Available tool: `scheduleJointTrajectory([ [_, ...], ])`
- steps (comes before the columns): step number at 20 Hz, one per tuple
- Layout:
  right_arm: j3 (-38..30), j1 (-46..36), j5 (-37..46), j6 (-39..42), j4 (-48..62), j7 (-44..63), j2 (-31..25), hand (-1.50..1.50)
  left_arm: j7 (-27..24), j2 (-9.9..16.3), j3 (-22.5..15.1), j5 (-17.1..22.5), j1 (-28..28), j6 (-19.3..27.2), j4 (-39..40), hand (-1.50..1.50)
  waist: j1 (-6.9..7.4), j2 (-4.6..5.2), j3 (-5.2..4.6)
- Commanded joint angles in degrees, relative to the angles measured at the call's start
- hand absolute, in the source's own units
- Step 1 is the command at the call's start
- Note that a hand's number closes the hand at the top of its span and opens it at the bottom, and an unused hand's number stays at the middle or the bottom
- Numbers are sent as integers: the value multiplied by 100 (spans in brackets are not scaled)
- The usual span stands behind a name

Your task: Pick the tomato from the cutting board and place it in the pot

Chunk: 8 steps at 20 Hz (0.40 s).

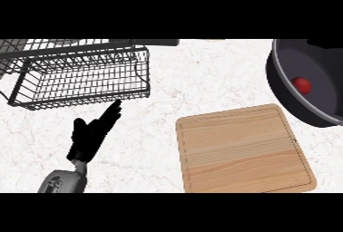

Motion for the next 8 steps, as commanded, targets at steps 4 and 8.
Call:
scheduleJointTrajectory([
  [4, -929, 214, -724, -735, -248, -935, -415, -150, 141, 159, 163, 154, 120, -136, -168, 0, -136, -72, -14],
  [8, -1395, 739, -1262, -619, -397, -1751, -369, -150, 44, 3, 63, -66, 289, 82, -148, 0, -179, -86, -19],
])
